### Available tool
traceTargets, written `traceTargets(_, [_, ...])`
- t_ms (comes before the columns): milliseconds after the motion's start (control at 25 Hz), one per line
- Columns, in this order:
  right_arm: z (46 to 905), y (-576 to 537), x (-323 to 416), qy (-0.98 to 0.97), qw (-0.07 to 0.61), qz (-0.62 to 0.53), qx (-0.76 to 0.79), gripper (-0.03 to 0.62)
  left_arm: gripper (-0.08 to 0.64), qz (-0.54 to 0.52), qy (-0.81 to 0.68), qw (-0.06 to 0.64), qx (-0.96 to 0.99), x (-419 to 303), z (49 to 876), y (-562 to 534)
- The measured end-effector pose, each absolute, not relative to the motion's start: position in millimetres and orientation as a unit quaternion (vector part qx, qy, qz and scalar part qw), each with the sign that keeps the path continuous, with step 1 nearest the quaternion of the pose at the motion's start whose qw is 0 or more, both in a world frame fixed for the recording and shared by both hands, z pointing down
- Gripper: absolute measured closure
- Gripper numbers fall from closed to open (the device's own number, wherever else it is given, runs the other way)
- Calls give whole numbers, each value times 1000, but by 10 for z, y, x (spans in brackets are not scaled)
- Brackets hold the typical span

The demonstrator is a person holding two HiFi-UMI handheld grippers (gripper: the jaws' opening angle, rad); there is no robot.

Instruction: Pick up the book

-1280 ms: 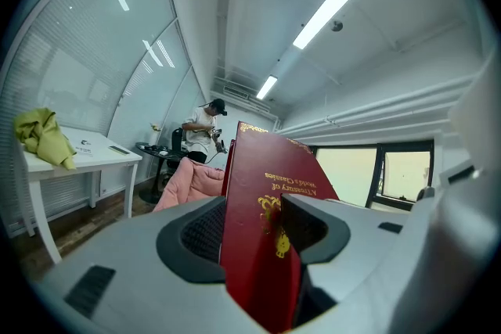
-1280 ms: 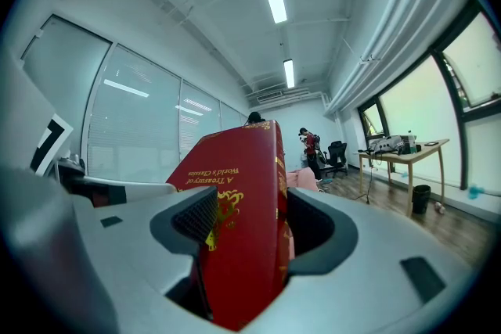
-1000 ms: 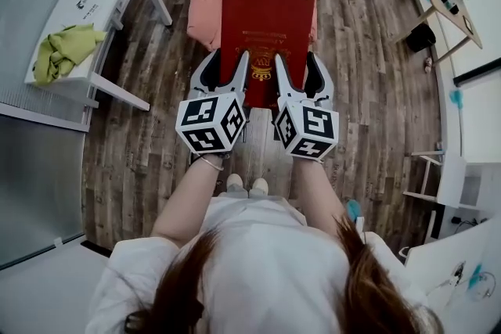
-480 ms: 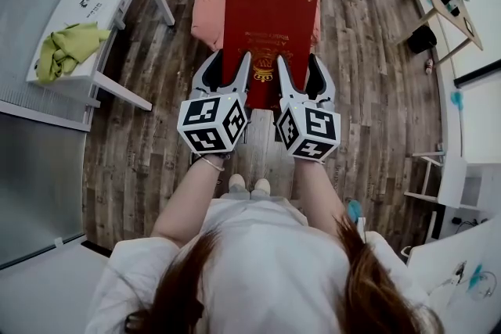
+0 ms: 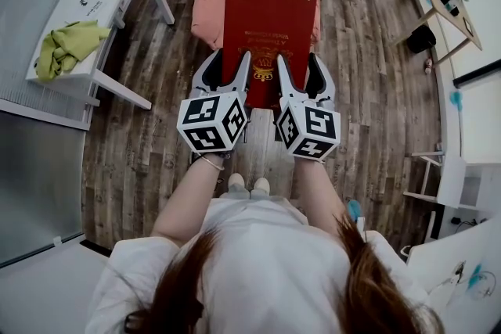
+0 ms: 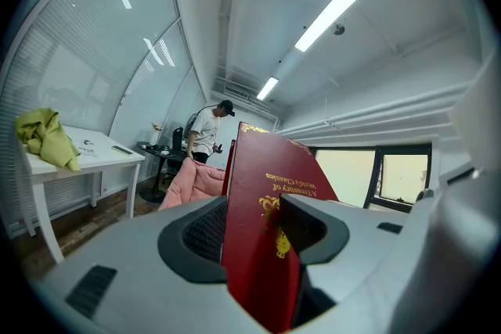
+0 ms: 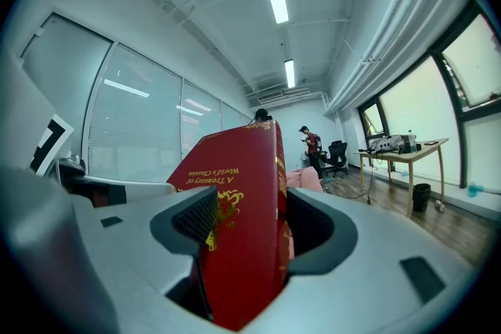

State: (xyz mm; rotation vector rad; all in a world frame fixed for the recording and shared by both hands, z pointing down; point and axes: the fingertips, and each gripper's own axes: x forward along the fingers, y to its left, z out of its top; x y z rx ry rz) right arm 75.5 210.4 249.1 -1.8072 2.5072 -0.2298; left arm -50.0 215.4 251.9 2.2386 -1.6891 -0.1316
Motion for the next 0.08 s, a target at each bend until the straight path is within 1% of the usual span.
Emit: traceTargets(80, [2494, 2117, 745, 808, 20, -74, -584, 314, 360, -46, -593, 167, 786, -511, 2523, 2165])
